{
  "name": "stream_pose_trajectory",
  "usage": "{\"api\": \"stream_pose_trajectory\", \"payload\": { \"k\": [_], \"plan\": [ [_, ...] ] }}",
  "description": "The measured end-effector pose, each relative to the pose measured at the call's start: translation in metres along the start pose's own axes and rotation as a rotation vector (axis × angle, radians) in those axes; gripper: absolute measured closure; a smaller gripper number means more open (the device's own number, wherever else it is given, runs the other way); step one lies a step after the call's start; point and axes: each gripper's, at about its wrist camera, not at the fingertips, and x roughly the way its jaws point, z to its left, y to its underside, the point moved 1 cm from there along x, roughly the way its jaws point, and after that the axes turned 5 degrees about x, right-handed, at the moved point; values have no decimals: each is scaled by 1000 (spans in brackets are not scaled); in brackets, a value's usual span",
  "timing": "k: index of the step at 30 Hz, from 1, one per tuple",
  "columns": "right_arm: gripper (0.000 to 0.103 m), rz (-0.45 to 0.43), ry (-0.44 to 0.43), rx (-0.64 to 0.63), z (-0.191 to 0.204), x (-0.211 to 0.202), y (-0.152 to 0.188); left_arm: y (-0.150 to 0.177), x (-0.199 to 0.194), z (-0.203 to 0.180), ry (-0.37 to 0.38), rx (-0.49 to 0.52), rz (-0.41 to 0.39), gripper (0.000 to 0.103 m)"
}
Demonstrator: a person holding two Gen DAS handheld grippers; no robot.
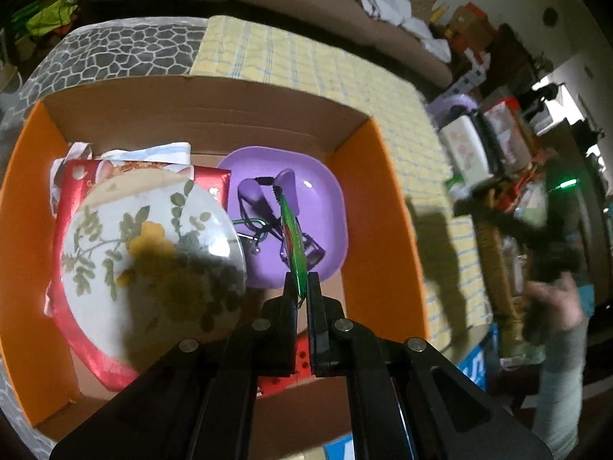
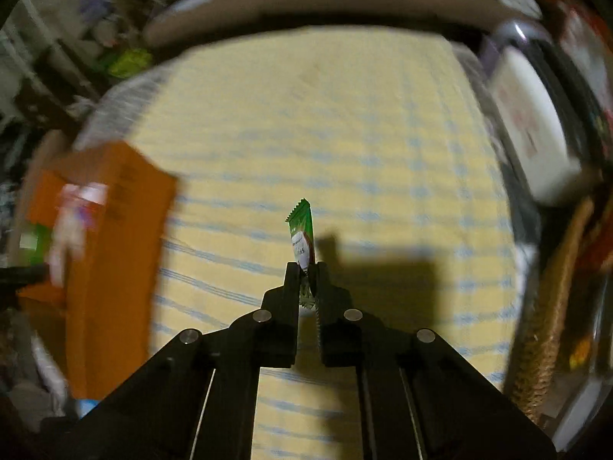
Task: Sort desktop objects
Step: 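Carry the packet toward the box with the left tool while the right tool grasps the second packet, then drop both green packets onto the lilac plate in the box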
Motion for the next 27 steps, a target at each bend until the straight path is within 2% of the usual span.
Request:
{"api": "stream_pose_trajectory", "payload": {
  "k": [1, 3, 5, 8, 10, 12, 13, 14, 17, 19, 21, 23, 24, 25, 26, 27],
  "plan": [
    [95, -7, -31, -15, 5, -7, -5, -3, 4, -1, -8, 8, 7, 101],
    [95, -15, -133, -55, 43, -16, -19, -9, 9, -2, -35, 15, 13, 101],
    [95, -10, -183, -92, 73, -15, -26, -15, 12, 0, -38, 0, 14, 101],
    [95, 35, -178, -162, 118, 8, -37, -19, 18, 5, -57, -24, 27, 101],
    [95, 67, -154, -169, 130, 25, -38, -21, 23, 10, -59, -50, 35, 101],
    [95, 90, -129, -172, 135, 39, -39, -23, 26, 13, -50, -71, 36, 85],
    [94, 92, -119, -171, 137, 42, -37, -23, 26, 15, -45, -84, 31, 63],
    [92, 94, -117, -167, 135, 45, -36, -23, 24, 16, -47, -94, 22, 55],
    [91, 85, -137, -147, 130, 45, -34, -23, 16, 14, -46, -87, -3, 55],
    [77, 93, -160, -150, 130, 42, -32, -21, 5, 13, -33, -89, -26, 55],
    [73, 70, -151, -155, 129, 33, -29, -19, -7, 10, -45, -82, -50, 53],
    [72, 50, -152, -159, 127, 22, -27, -17, -17, 6, -68, -61, -68, 43],
    [65, 45, -155, -160, 126, 14, -25, -13, -26, 2, -83, -48, -86, 38],
    [55, 39, -161, -159, 124, 5, -21, -9, -31, -1, -88, -41, -100, 25],
    [49, 30, -169, -162, 123, -3, -18, -3, -39, -5, -94, -34, -122, 14],
    [36, 20, -173, -172, 122, -12, -13, 3, -45, -9, -99, -27, -140, 10]
  ]
}}
